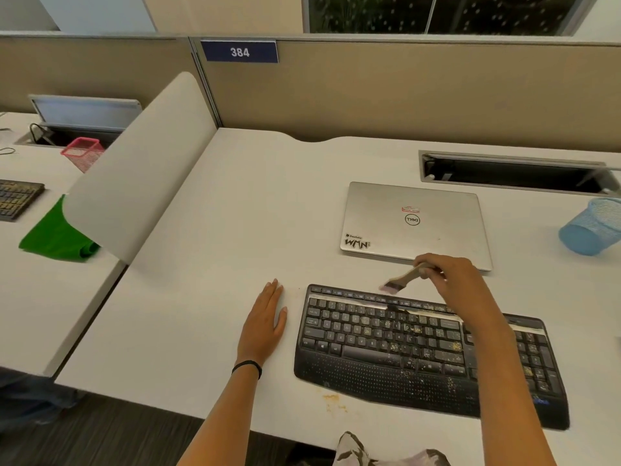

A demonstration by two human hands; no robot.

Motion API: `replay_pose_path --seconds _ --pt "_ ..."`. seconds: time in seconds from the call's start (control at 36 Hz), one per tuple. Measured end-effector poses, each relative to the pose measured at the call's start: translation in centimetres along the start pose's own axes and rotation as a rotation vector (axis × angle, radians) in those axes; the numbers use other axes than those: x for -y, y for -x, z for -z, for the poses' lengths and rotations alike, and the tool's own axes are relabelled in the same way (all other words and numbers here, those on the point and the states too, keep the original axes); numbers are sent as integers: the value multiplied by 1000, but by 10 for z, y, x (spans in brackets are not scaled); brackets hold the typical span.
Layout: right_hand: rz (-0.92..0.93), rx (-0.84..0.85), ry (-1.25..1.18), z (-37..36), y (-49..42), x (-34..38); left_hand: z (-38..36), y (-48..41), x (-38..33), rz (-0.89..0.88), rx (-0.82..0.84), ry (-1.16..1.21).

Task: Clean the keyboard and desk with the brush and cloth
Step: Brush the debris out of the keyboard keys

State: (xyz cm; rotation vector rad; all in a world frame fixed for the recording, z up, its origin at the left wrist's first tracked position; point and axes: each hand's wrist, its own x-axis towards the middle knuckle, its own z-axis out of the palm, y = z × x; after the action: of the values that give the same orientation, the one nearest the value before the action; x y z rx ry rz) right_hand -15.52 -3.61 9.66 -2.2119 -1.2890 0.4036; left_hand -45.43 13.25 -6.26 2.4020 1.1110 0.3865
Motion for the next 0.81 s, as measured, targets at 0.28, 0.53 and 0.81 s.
replay_pose_path --seconds 0.28,0.53,0.81 --pt "-19 58 -113 4 1 -4 -1 0 1 5 6 -4" --pt "16 7 -130 8 -1 -7 0 0 0 7 1 -2" --pt "39 -158 -116 -4 -6 -8 2 0 -2 19 -12 7"
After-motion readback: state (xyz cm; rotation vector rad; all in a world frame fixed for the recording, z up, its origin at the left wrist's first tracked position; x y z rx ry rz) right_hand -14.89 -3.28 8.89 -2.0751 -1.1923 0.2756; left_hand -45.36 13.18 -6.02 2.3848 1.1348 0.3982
